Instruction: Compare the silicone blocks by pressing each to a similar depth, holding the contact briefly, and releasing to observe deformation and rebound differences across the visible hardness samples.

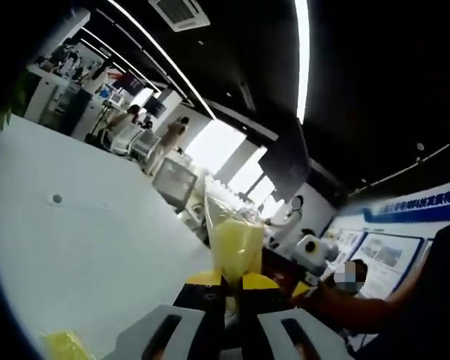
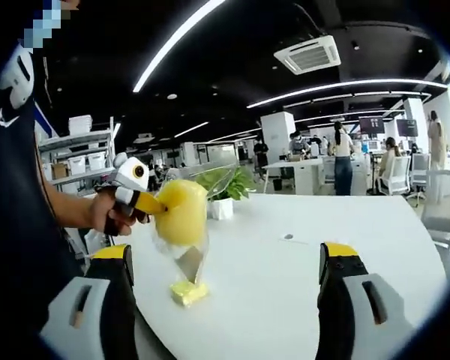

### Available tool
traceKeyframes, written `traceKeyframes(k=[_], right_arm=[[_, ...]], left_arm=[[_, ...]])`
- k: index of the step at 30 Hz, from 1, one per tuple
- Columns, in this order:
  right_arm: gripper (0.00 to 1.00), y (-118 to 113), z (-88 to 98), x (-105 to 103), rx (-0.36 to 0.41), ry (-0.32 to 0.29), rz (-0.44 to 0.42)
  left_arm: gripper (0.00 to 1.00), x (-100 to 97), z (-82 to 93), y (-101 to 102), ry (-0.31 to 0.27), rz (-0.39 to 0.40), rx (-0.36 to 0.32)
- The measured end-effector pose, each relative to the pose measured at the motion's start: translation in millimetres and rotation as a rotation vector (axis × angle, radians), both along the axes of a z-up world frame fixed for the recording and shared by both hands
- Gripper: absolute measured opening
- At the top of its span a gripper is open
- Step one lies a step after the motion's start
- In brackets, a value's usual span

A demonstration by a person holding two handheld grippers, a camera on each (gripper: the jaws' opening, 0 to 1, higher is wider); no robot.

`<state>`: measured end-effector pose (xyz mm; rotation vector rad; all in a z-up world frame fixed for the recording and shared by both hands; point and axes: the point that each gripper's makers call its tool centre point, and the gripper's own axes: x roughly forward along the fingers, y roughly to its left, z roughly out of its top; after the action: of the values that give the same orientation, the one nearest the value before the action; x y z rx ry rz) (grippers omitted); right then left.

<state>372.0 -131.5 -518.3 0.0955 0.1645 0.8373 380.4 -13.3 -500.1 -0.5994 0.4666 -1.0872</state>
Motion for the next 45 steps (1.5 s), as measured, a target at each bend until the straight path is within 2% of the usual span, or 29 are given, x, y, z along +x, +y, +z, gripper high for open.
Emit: traceKeyframes(k=[10, 16, 25, 27, 33, 35, 37, 45], right_arm=[[0.96, -27, -12.4, -8, 0.001, 0.01, -0.071], [0.96, -40, -24.1, -13, -0.02, 0.02, -0.103], [0.97, -66, -42.4, -17, -0.112, -0.027, -0.157], [0.97, -68, -47.0, -18, -0.115, -0.012, -0.165], [0.97, -81, -76.0, -25, -0.209, 0.002, -0.197], [0.97, -86, -84.0, -28, -0.217, 0.008, -0.211], [0.97, -93, -95.0, -32, -0.227, 0.041, -0.227], [0.96, -104, -108.6, -42, -0.218, 0.076, -0.256]], left_arm=[[0.02, 3.5, -16.8, -10, 0.102, -0.02, -0.024], [0.02, 7.1, -26.5, -13, 0.132, -0.022, -0.024], [0.02, 16.4, -49.8, -17, 0.222, -0.038, -0.045], [0.02, 17.5, -55.1, -18, 0.228, -0.039, -0.041], [0.02, 21.4, -74.0, -19, 0.273, -0.041, -0.032], [0.02, 22.8, -81.3, -20, 0.298, -0.04, -0.033], [0.02, 24.5, -89.0, -20, 0.315, -0.04, -0.029], [0.02, 22.7, -113.2, -23, 0.376, -0.045, -0.022]])
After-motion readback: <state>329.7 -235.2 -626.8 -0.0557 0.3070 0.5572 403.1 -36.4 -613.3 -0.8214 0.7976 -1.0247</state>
